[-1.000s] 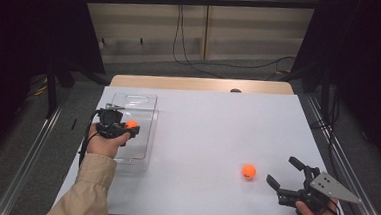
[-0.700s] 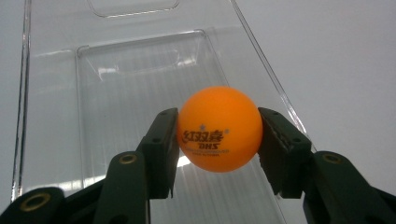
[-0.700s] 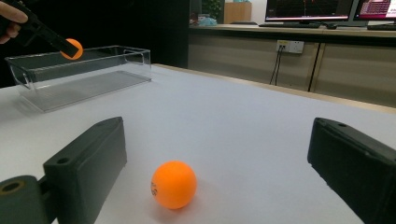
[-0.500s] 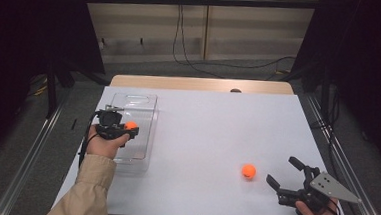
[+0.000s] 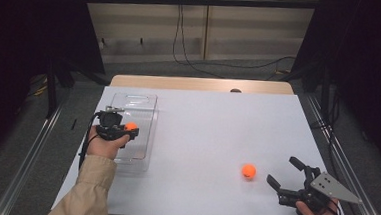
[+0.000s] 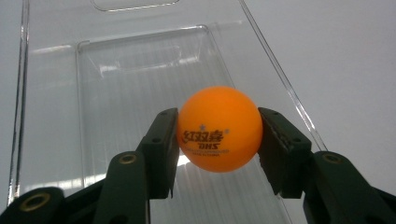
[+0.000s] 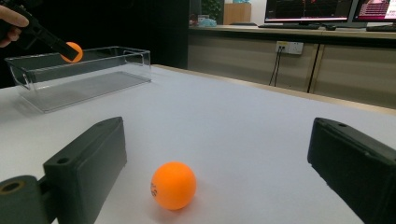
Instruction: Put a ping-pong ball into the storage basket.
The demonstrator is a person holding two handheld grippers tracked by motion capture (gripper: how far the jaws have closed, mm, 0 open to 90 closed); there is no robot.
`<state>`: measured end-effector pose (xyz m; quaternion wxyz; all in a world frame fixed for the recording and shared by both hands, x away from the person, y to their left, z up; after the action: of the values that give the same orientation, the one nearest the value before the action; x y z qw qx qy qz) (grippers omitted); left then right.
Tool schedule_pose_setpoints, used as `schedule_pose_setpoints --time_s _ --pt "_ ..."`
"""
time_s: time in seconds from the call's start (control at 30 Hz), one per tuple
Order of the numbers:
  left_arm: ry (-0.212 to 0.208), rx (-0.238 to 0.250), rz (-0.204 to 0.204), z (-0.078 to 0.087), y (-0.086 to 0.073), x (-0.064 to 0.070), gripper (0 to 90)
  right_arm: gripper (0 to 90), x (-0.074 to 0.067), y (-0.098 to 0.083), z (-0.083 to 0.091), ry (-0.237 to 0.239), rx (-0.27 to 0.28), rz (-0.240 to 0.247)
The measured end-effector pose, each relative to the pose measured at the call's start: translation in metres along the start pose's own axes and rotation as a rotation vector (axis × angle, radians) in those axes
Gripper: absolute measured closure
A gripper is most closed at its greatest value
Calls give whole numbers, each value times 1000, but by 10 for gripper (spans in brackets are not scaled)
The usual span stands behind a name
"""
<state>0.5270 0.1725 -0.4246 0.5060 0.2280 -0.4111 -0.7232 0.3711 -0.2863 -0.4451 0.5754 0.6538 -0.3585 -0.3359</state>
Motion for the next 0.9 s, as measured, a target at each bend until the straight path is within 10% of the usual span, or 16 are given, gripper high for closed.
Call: schedule_pose_setpoints --time_s 0.9 --pt "18 -15 -14 -3 -6 -3 507 44 0 0 0 3 1 3"
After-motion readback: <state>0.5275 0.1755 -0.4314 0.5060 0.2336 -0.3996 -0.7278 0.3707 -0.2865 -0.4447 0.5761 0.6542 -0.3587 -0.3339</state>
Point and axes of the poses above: each handheld gripper's, and its own axes: z roughly backward along the jaws, y roughly out of its top, x roughly to its right, the point moved 7 cm from there along -z, roughly forward along the jaws, and after that the axes turned 14 degrees about x, right-handed, at the moved point
